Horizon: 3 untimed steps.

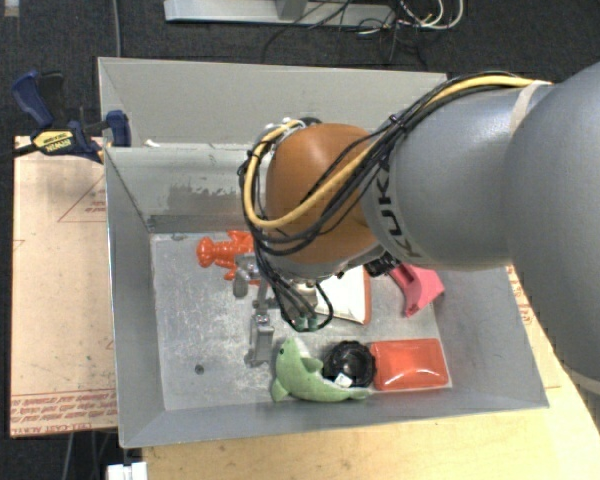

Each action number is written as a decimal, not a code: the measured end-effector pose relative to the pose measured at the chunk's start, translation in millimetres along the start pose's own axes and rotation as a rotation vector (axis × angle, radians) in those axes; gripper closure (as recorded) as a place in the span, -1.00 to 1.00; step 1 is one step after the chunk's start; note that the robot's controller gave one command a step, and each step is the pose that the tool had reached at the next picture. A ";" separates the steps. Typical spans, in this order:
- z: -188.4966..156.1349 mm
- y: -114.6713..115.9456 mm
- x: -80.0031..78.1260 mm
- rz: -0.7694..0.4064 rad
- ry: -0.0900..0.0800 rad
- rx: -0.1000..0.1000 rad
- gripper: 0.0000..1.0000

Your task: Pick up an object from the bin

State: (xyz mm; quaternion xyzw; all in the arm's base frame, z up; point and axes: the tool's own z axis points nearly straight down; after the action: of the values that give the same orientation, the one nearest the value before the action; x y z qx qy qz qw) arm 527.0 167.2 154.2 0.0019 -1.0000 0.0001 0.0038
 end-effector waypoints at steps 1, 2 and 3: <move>-4.3 -1.1 -2.0 0.005 -0.007 -0.001 -1.00; 86.7 -82.3 24.6 -0.070 0.003 0.002 -1.00; 20.0 -80.9 27.6 -0.119 -0.010 -0.002 -1.00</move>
Offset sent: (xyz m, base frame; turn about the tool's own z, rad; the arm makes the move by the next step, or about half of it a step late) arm -0.0241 -0.0798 -0.0842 -0.0769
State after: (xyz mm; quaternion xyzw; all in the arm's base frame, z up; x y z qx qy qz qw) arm 499.6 86.3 134.4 0.0614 -0.9981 -0.0013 -0.0013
